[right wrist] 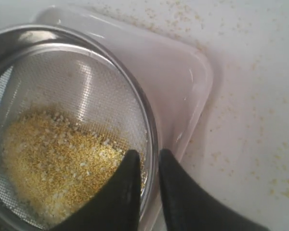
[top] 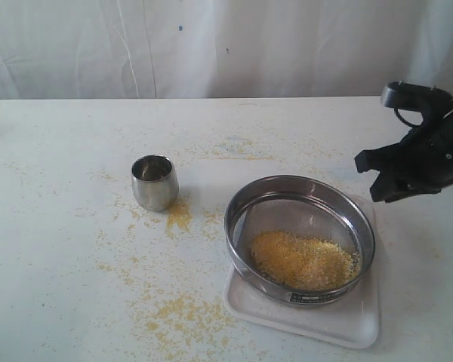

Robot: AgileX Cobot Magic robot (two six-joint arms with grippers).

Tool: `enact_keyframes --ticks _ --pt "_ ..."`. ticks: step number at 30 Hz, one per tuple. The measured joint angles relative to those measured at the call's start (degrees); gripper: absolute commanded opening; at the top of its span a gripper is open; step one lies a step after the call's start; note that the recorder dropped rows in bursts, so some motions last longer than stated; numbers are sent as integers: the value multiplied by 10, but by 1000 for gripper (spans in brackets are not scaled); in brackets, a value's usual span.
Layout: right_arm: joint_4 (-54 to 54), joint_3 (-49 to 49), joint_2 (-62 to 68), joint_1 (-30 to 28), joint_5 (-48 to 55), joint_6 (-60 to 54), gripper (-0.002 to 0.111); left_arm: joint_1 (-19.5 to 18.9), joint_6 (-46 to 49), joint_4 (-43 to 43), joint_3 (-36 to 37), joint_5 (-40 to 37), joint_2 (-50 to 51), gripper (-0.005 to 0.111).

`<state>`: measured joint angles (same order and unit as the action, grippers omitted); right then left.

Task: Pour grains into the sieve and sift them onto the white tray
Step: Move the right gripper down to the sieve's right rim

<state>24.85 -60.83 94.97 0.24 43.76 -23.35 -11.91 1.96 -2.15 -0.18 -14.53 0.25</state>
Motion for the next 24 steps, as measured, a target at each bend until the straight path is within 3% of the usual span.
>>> enact_keyframes --ticks 4,18,24 --pt "6 -1 32 0 3 0 44 0 0 0 0 0 0 0" --pt "26 -1 89 26 7 -4 44 0 0 0 0 0 0 0" --pt "23 -1 101 26 4 -4 39 0 0 0 0 0 0 0"
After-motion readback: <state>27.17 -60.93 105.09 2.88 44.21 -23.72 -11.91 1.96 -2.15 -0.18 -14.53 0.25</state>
